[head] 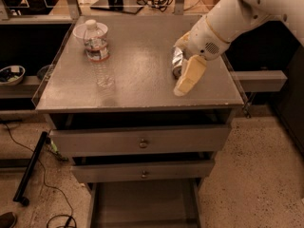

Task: Place water bottle into bottom drawer

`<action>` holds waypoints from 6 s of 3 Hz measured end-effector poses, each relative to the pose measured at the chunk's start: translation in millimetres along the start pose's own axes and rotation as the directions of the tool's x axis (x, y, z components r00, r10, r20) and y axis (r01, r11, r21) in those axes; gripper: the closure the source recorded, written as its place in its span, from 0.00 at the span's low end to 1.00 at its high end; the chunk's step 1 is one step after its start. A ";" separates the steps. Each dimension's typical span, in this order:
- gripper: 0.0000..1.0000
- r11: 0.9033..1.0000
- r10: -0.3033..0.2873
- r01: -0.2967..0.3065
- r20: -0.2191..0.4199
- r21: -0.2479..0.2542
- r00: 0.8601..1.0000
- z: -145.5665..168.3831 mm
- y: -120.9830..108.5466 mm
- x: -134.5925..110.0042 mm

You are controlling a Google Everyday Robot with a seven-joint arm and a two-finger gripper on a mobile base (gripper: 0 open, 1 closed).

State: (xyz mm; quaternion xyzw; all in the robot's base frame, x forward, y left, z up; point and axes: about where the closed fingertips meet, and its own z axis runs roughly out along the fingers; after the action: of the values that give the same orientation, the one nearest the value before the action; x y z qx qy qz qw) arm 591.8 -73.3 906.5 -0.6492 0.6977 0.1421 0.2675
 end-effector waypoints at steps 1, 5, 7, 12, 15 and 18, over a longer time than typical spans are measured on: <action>0.00 1.000 0.000 0.000 0.000 0.000 1.000 0.2 -0.1 -0.2; 0.00 0.999 -0.048 0.052 0.163 -0.018 0.985 48.0 -46.2 -76.9; 0.00 0.995 -0.038 0.060 0.256 -0.077 0.966 65.1 -47.3 -92.4; 0.00 0.981 -0.035 0.105 0.387 -0.161 0.922 136.7 -53.6 -137.2; 0.00 0.969 -0.016 0.127 0.460 -0.211 0.888 147.5 -35.8 -152.8; 0.27 0.960 -0.021 0.150 0.472 -0.237 0.881 151.5 -29.2 -160.0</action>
Offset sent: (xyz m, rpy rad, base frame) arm 0.0134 0.0117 0.0010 0.0802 0.0074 -0.0087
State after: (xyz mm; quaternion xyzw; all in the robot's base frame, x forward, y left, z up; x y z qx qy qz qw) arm 651.3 138.7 876.4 -0.6565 0.5580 0.3741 0.3431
